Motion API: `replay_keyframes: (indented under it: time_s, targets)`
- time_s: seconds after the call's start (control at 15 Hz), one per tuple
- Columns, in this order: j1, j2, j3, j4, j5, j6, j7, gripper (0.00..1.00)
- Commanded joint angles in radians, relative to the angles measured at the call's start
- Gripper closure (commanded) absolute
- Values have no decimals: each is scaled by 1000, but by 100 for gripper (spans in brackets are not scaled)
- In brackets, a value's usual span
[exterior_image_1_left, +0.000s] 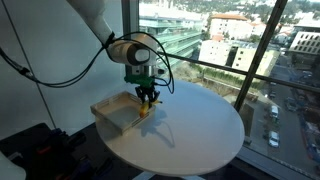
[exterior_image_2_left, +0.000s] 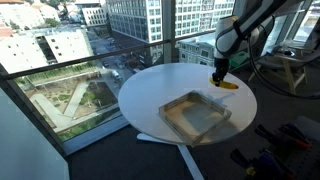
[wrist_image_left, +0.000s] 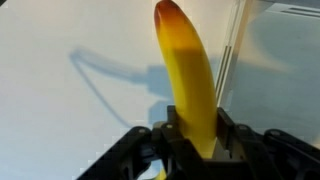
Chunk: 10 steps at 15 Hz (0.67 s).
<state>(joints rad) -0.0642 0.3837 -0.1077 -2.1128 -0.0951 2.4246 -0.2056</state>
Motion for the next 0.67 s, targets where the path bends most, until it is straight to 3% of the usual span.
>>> replay_keyframes:
  time_s: [0.0, 0.6]
  targets:
    - [15, -38, 13, -22, -37, -25, 49, 84]
    - [34, -48, 42, -35, -27, -22, 49, 84]
